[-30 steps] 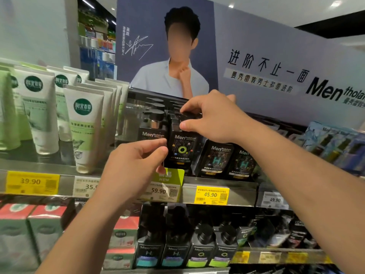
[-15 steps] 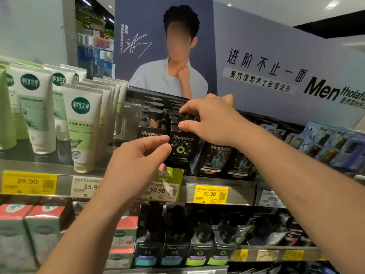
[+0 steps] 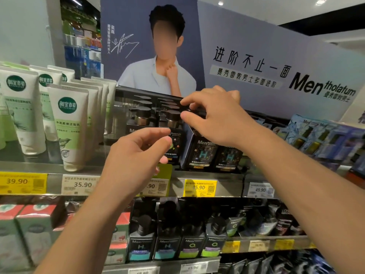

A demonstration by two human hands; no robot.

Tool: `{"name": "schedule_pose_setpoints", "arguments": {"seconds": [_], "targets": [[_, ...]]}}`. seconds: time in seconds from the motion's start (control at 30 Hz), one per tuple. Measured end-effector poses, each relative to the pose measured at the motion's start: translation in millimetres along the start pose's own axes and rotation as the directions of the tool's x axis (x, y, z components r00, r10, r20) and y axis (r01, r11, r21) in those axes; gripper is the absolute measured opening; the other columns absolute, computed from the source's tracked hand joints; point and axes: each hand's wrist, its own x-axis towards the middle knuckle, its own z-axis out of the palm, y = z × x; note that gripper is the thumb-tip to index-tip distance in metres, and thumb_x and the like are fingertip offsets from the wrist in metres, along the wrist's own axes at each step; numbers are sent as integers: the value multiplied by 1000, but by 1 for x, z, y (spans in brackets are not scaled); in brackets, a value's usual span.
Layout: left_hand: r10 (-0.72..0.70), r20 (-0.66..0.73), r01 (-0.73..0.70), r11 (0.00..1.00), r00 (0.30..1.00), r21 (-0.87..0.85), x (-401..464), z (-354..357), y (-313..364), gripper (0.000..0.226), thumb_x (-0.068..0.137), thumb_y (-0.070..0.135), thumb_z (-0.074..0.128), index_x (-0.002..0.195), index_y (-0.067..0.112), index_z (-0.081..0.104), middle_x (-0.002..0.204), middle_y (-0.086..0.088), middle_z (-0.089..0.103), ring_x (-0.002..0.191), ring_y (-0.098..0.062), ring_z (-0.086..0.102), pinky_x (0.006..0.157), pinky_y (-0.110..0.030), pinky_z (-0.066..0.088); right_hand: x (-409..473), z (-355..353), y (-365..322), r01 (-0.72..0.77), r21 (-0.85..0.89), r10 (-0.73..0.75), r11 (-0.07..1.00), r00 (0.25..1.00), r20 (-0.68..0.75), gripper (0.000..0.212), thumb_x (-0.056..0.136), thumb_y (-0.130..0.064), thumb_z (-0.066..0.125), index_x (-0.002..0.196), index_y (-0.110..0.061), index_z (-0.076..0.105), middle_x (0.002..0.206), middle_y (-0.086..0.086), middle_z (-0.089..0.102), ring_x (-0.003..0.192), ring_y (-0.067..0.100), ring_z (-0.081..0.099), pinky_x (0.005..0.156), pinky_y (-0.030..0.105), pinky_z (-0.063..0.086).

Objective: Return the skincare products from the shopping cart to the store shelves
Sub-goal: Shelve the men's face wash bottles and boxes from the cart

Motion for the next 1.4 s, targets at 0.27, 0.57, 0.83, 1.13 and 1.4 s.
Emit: {"name": "schedule_pose_setpoints", "arguments": {"seconds": [0.27, 0.57, 0.83, 1.13, 1.4], "targets": [[50, 50, -47, 997, 998, -59, -17, 35, 16, 18, 92, 28, 68, 107, 35, 76, 96, 14, 78, 74, -10, 74, 57, -27, 53, -56, -26, 7, -2, 106, 27, 994, 972, -232, 29, 94, -52, 55, 114, -39, 71, 100, -17, 62, 108, 10, 47, 92, 41, 29], [83, 245, -47, 988, 966, -149, -49, 116, 25, 15, 96, 25, 71, 106, 34, 76, 98, 10, 79, 78, -14, 76, 61, -33, 53, -161, -42, 42, -137, 299, 246, 944, 898, -365, 25, 97, -43, 58, 113, -30, 73, 105, -17, 65, 104, 4, 64, 93, 55, 50], [71, 560, 2, 992, 825, -129, -110, 227, 23, 14, 94, 32, 69, 106, 36, 74, 96, 16, 77, 84, -10, 74, 70, -32, 59, -297, -59, 89, -465, 434, 598, 771, 763, -246, 15, 103, -41, 59, 115, -38, 68, 111, -19, 67, 107, 2, 64, 90, 31, 55], [-34, 811, 20, 999, 584, 28, -208, 341, 12, 22, 91, 46, 67, 111, 42, 73, 100, 23, 75, 94, 2, 70, 87, -36, 59, -465, -90, 111, -671, 516, 839, 533, 500, -215, 22, 101, -40, 56, 118, -34, 70, 109, -15, 71, 105, 5, 68, 88, 29, 56], [-151, 935, 26, 988, 321, 151, -320, 435, -13, 25, 92, 41, 70, 114, 31, 74, 99, 17, 76, 85, 7, 67, 81, -19, 57, -623, -95, 111, -769, 605, 978, 207, 144, -151, 16, 102, -33, 63, 103, -47, 71, 92, -25, 71, 87, -1, 67, 77, 15, 47]]}}
